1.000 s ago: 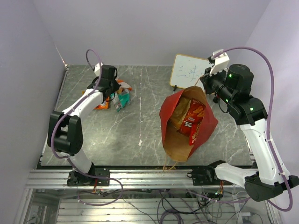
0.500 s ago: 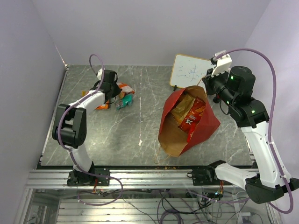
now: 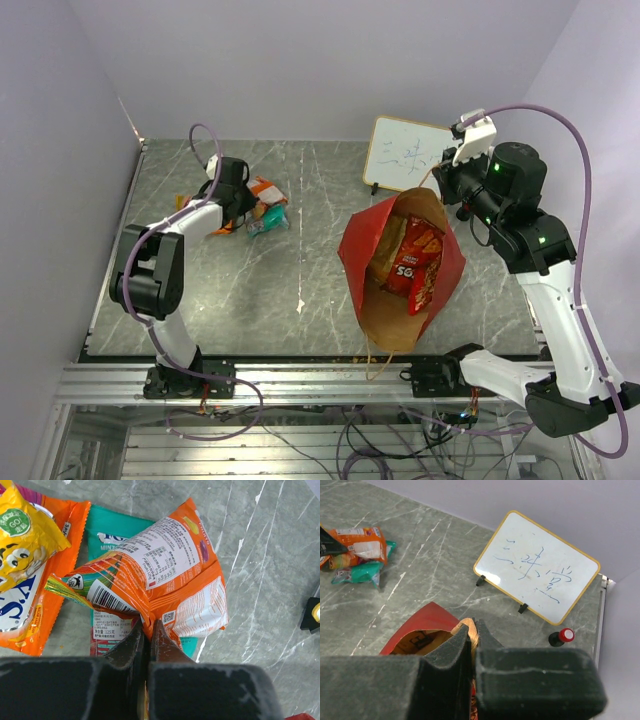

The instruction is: Take the snacks out of the paper bag

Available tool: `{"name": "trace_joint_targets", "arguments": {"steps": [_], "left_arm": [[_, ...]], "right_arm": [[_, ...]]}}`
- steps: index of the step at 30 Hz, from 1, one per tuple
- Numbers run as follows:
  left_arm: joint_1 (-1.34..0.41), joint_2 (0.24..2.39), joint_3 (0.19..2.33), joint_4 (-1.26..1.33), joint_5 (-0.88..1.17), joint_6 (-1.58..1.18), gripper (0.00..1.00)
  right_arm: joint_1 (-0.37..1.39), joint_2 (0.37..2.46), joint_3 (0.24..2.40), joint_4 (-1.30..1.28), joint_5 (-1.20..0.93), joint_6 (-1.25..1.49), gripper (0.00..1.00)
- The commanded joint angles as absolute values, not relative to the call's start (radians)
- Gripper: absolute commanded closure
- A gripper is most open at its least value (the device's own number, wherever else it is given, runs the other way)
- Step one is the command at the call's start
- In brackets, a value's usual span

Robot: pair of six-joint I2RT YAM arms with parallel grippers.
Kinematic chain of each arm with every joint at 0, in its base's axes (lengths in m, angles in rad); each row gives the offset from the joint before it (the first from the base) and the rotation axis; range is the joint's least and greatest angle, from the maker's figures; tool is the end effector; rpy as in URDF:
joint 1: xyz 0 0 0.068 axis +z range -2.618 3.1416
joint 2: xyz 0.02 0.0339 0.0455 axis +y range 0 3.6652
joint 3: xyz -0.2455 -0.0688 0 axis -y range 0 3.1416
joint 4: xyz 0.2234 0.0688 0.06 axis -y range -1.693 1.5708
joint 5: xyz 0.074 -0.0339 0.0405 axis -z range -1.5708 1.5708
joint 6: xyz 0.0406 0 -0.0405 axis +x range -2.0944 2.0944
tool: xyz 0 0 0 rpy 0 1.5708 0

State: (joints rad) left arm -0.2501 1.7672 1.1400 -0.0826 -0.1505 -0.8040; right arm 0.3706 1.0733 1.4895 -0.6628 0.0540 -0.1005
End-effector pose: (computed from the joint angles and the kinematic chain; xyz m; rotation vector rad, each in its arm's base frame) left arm 0.3606 -0.0858 0.1974 -0.7051 2.1895 -0.3812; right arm 0.1816 0.0682 0.4465 -0.3873 1.7776 0.1422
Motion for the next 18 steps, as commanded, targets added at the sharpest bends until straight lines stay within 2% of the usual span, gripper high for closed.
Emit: {"name": "trace_joint_targets", "arguments": {"steps": [1, 8, 18], "left_arm": [[-0.244, 1.738, 1.081, -0.147, -0.092, -0.787, 0.90], [-0.241, 1.740, 1.080, -0.185, -0.078, -0.776, 0.80], [-0.241, 1.662, 1.160, -0.272, -0.074, -0.707, 0.42]], "right_arm": [[0.370, 1.050, 1.516, -0.540, 0.061, -0.096, 1.00], [0.370, 1.062, 1.516, -0.540, 0.050, -0.103, 1.00], [0.370, 1.060, 1.506, -0.532, 0.049, -0.095, 1.00]]}}
